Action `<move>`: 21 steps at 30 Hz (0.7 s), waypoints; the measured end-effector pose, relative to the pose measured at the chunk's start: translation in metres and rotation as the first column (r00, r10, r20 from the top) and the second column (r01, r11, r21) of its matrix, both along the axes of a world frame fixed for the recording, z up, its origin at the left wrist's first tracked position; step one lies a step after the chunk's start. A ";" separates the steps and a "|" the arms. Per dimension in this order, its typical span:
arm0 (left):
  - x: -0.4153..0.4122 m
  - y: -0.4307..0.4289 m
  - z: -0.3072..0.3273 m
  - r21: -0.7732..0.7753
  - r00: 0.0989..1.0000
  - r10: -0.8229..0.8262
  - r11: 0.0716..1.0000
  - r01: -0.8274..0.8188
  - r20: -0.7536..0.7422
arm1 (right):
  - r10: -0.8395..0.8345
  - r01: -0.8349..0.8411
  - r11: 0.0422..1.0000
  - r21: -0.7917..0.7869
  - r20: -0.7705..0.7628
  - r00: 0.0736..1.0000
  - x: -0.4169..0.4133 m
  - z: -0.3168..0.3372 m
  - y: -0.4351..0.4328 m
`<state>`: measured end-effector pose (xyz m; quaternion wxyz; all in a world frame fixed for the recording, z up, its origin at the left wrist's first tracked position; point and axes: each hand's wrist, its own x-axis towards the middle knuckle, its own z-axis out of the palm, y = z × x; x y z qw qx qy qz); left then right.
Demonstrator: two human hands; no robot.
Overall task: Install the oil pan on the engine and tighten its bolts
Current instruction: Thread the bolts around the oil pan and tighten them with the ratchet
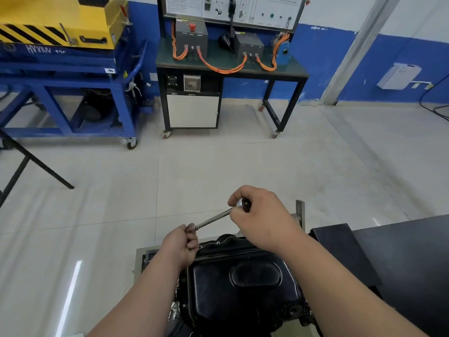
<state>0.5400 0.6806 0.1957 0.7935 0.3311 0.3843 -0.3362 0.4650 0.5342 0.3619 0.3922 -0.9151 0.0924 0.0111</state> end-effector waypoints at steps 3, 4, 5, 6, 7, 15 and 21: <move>0.001 0.002 0.001 0.005 0.996 -0.089 0.996 0.089 0.004 | -0.015 0.015 1.000 0.012 0.006 1.000 0.001 0.002 -0.001; 0.001 0.002 0.002 0.002 0.993 -0.119 0.993 0.119 0.010 | -0.026 0.026 0.999 0.022 0.007 1.000 0.001 0.003 -0.002; 0.001 0.003 0.002 -0.008 0.989 -0.147 0.989 0.148 0.017 | -0.038 0.037 0.999 0.026 0.008 0.999 0.002 0.003 -0.003; 0.001 0.004 0.003 -0.021 0.984 -0.177 0.984 0.177 0.027 | -0.047 0.047 0.999 0.028 0.007 0.999 0.003 0.004 -0.004; 0.001 0.006 0.004 -0.036 0.978 -0.206 0.978 0.208 0.040 | -0.054 0.054 0.998 0.030 0.004 0.999 0.003 0.003 -0.004; 0.000 0.007 0.001 0.124 0.951 -0.285 0.955 0.270 0.122 | -0.050 0.050 0.999 0.015 -0.029 0.998 0.003 -0.001 -0.001; 0.004 0.012 -0.002 -0.015 0.977 -0.211 0.977 0.211 0.009 | -0.041 0.041 0.999 0.010 -0.013 0.999 0.005 -0.003 0.003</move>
